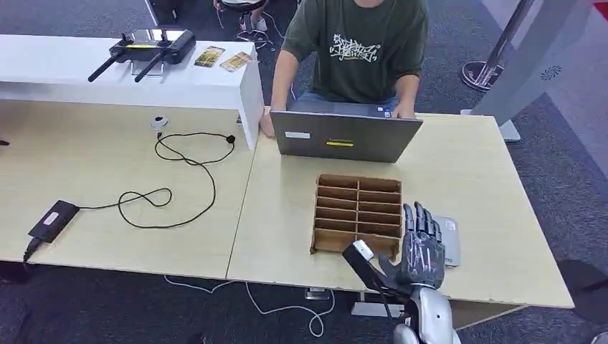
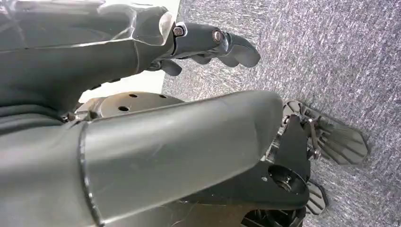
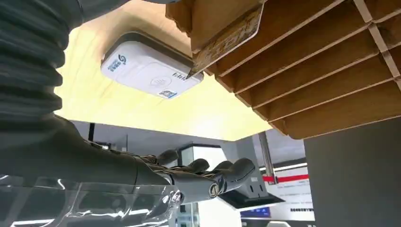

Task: Pass the card to the sensor for recognition and then transmit it.

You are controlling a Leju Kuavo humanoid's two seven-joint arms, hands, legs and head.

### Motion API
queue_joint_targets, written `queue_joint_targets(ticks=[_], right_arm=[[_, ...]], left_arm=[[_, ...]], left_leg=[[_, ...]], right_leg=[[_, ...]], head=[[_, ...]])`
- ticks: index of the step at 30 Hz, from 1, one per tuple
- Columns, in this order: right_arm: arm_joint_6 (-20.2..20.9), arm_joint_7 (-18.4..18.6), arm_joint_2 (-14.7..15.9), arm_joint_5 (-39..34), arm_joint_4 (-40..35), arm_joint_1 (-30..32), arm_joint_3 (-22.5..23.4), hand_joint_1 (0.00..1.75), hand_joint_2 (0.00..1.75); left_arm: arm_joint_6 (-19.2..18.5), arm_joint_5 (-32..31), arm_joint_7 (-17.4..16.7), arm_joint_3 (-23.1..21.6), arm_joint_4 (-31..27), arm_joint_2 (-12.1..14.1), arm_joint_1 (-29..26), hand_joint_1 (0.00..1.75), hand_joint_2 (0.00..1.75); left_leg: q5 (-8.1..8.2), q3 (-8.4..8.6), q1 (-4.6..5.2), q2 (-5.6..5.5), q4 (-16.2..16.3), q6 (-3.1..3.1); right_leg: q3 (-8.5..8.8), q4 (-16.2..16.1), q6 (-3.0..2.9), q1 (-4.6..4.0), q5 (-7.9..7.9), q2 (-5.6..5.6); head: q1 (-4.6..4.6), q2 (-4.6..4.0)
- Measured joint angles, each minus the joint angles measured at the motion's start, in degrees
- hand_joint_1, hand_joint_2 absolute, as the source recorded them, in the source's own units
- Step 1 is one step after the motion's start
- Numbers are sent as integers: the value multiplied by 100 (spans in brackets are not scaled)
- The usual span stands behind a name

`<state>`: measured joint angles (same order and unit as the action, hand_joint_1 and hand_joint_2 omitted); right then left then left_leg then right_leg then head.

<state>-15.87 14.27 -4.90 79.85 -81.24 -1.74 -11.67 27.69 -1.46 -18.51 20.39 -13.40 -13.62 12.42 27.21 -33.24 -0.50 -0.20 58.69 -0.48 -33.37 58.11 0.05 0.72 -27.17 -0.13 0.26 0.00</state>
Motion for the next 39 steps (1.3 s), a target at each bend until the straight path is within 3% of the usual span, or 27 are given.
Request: queue_joint_targets(ticks=[7, 10, 14, 39], right_arm=[[20, 129, 0, -103, 101, -41, 48, 0, 175], [37, 74, 0, -208, 129, -53, 228, 0, 175], [61, -18, 0, -223, 168, -94, 306, 0, 175], [133, -116, -2, -164, 640, -453, 313, 0, 175]], left_arm=[[-2, -166, -94, -101, 4, -4, -61, 0, 0], [0, -205, 112, -166, 11, -173, -327, 0, 0], [-7, -142, 112, -210, 33, -336, -523, 0, 0], [-7, -50, 39, -214, 35, -378, -521, 0, 0]], left_leg=[[0, -1, 1, 0, 0, 0], [3, -1, 1, 1, 0, 3], [6, -9, 3, -2, 0, 7], [2, -8, -2, -2, 0, 2]], right_leg=[[1, 0, 0, 1, 0, 0], [0, -1, 1, 4, 0, 4], [-5, -5, 4, 3, -2, -4], [-5, -1, 2, -1, -1, -4]], head=[[-2, 0], [0, 0], [0, 0], [-2, 0]])
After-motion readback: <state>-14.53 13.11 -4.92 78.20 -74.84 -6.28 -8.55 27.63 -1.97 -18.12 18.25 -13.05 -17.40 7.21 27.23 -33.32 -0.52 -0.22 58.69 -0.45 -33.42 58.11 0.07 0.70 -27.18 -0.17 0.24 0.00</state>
